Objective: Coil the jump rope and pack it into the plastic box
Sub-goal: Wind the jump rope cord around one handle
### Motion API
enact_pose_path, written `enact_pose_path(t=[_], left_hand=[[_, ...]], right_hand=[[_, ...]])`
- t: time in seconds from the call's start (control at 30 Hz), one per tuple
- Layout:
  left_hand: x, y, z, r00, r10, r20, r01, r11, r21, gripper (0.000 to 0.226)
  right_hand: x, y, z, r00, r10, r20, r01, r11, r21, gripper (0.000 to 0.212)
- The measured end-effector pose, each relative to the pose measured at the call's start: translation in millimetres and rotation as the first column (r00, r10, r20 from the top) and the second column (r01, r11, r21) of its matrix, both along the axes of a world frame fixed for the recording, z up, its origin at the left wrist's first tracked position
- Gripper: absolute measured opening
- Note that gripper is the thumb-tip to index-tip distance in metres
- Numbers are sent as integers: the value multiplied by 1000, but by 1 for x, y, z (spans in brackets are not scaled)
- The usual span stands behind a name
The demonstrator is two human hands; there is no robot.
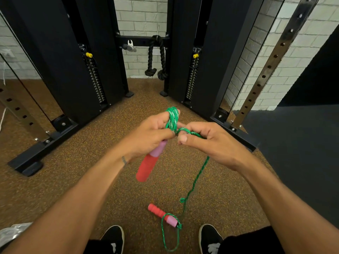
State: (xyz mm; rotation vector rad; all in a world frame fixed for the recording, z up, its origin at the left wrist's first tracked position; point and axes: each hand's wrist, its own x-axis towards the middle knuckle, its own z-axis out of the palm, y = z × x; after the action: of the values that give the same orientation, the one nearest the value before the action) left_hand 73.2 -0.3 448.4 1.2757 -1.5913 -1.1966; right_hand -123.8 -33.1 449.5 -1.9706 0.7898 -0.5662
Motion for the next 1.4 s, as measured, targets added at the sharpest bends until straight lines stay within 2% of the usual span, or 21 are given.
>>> enact_pose_path(t=[0.07,0.13,0.2,0.23,0.3,0.43,0.5,0.67,0.77,0.9,0.97,1.03,1.13,1.2,1.27,1.4], left_hand=[[0,2,-1,984,-38,176,44,999,-31,38],[0,4,1,950,-69,305,88,995,-49,43],[2,4,2,925,-94,368,121,991,-50,42],[2,3,1,925,-113,364,135,990,-36,34],[1,3,-2,940,-164,297,167,986,17,20],[-2,7,-1,974,-222,-50,226,969,103,29],[-2,6,-1,962,-225,-155,242,966,97,30],[-7,8,-2,892,-211,-399,257,964,64,36],[-9,9,-2,878,-194,-438,241,969,55,37],[-10,9,-1,855,-166,-491,214,976,43,37],[-11,9,-1,838,-135,-530,184,982,42,38],[-11,9,-2,851,-112,-512,150,988,33,37],[-13,8,-1,910,-66,-409,83,996,23,38],[-10,7,1,914,-53,-401,76,996,41,36],[-6,7,2,901,-91,-425,127,990,57,32],[-3,7,3,845,-176,-506,254,963,89,33]], right_hand=[[-1,-2,0,999,-31,-26,28,995,-100,16],[-1,-4,1,998,-64,-14,62,992,-114,15],[-2,-7,1,997,-82,2,82,991,-108,18],[-3,-9,2,995,-95,2,95,988,-124,20],[-4,-13,1,989,-148,10,147,978,-150,24],[-3,-20,0,962,-255,98,267,954,-137,31],[-2,-20,-3,961,-263,92,273,953,-134,36],[-3,-24,-11,963,-217,162,207,975,75,54],[-1,-24,-12,954,-209,215,169,967,190,41],[5,-24,-25,950,-241,201,183,945,270,44],[10,-20,-31,957,-218,190,149,935,323,36],[13,-18,-32,961,-207,181,132,925,355,38],[11,-20,-29,956,-251,155,195,932,306,34],[7,-25,-27,927,-338,162,298,927,227,34],[3,-29,-25,894,-399,204,371,915,161,33],[4,-27,-25,914,-355,197,339,934,110,36]])
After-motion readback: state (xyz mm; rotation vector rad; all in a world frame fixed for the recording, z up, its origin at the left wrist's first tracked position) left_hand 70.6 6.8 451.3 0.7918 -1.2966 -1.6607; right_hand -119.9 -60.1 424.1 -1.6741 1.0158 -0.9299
